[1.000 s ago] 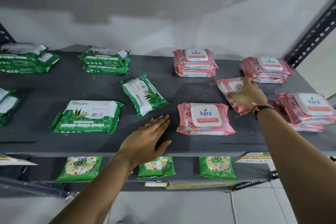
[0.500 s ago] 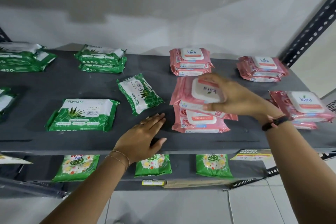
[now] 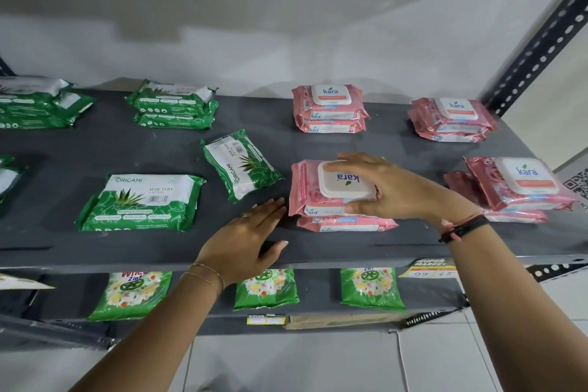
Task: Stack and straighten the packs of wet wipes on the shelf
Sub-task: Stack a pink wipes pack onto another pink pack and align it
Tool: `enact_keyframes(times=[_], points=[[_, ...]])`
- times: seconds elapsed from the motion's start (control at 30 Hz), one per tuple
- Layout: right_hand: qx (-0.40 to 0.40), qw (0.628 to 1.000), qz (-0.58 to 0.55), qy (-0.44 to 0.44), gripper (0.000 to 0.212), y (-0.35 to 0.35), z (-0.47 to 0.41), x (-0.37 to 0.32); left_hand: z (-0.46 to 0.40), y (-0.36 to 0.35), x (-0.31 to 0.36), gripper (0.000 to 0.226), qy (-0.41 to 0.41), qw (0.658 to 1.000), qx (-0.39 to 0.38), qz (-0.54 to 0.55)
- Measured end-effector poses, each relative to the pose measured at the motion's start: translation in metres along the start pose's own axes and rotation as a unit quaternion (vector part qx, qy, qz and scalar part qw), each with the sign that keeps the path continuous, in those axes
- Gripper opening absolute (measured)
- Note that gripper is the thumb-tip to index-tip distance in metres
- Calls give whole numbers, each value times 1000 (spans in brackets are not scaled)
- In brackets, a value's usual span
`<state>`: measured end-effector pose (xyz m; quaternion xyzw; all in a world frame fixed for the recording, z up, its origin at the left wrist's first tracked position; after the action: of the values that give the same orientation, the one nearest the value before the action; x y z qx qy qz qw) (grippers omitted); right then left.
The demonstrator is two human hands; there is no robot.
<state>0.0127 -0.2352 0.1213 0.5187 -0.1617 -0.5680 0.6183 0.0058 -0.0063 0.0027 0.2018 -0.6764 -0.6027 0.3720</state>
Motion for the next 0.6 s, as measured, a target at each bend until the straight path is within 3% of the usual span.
enact_keyframes(times=[0.2, 0.33, 0.6], points=[[71, 993, 52, -81, 56, -2, 8, -8, -1, -1, -1, 64, -3, 1000, -13, -5], [77, 987, 68, -123, 45, -2, 10, -10, -1, 0, 0, 59, 3, 1000, -14, -1], [-6, 994, 104, -43, 48, -2, 2, -12, -2, -4, -3, 59, 1, 1000, 0, -2]])
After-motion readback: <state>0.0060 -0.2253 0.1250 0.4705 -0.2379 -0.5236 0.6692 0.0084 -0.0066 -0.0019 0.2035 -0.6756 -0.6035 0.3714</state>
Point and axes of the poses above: each hand's wrist, its own z-axis away from the middle knuckle, its own y-axis out of the back of the hand, x = y × z, the point moved 1 cm from there along -z, towards the middle knuckle, and after that the axes turned 13 degrees about -x, right-handed, at the moved point
